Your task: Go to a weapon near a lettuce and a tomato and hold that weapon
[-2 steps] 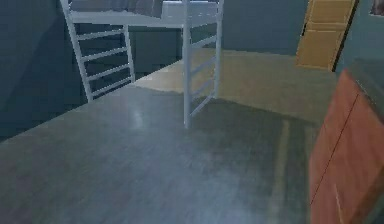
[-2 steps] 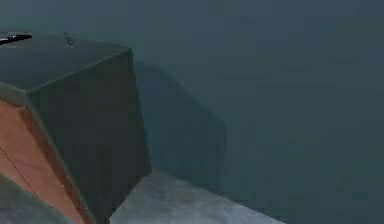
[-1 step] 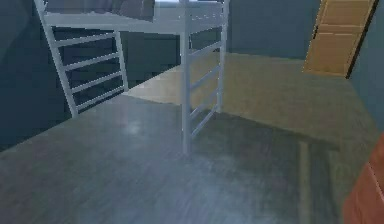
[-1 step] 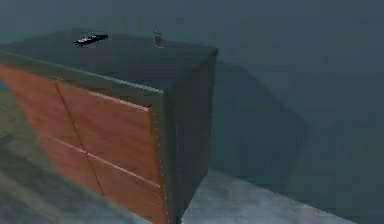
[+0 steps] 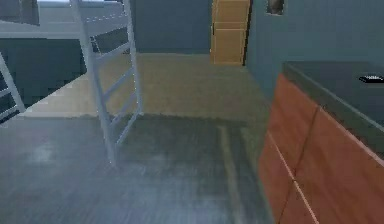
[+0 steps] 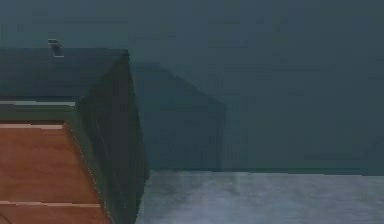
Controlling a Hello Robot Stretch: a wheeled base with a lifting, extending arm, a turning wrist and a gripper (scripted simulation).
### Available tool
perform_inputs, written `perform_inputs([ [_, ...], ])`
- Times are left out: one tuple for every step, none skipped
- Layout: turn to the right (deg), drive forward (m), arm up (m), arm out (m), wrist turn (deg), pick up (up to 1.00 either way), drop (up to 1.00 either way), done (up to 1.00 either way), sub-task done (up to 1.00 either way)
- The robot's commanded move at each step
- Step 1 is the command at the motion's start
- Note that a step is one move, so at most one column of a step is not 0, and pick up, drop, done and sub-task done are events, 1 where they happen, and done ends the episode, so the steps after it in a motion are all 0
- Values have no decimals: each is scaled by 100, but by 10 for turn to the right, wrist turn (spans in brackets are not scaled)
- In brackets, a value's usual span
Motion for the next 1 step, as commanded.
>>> perform_inputs([
  [0,100,0,0,0,0,0,0,0],
])
